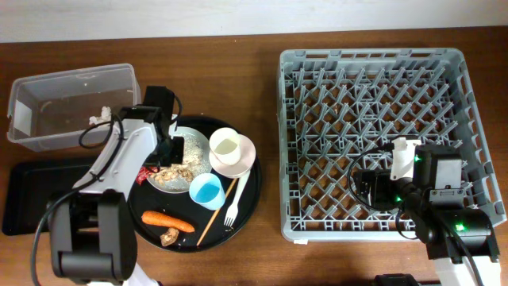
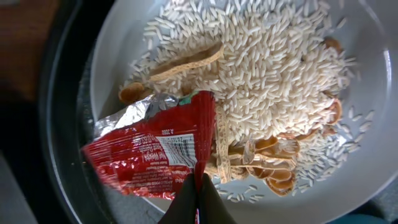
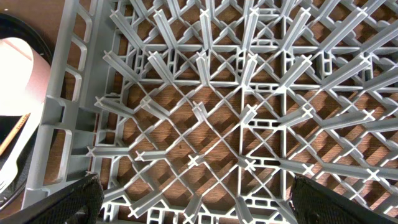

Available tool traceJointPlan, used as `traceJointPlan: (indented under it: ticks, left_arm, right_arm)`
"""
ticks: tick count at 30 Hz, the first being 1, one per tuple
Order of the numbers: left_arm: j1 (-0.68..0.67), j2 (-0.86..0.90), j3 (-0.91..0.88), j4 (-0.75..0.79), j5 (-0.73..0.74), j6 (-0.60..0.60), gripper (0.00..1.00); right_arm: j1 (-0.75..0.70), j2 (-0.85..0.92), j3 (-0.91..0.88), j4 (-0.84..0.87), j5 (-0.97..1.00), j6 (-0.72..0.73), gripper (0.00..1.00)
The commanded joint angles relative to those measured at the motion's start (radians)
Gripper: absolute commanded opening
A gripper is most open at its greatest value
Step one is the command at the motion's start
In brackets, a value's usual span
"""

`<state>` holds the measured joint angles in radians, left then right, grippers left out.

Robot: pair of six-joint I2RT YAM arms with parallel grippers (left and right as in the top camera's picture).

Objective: Sort waste into correct bins and load items into the dishwasher rack
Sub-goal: 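Grasp the red snack wrapper on the plate with the left gripper, then carry the red wrapper to the clear bin and release it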

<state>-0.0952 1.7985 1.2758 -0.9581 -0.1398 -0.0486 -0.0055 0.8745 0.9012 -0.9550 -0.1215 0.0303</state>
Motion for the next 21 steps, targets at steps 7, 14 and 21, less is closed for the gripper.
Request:
traceJointPlan:
  ticks: [7,14,21]
  left_arm:
    - [-0.002,-0.213,0.024,-0.013,-0.014,-0.003,0.01]
    - [0.029,-0.343,0.047,0.086,-0.015,-0.003,0.0]
    - [0.219,-0.354,0.047,0.408,-0.015,-0.003,0.0]
  right_arm:
    - [0.005,-0.001,0.018,0.001,0.002,0.011,0.99]
    - [0.005,-0.001,0.018,0.001,0.002,0.011,0.99]
    - [0.005,-0.001,0.018,0.001,0.002,0.011,0.99]
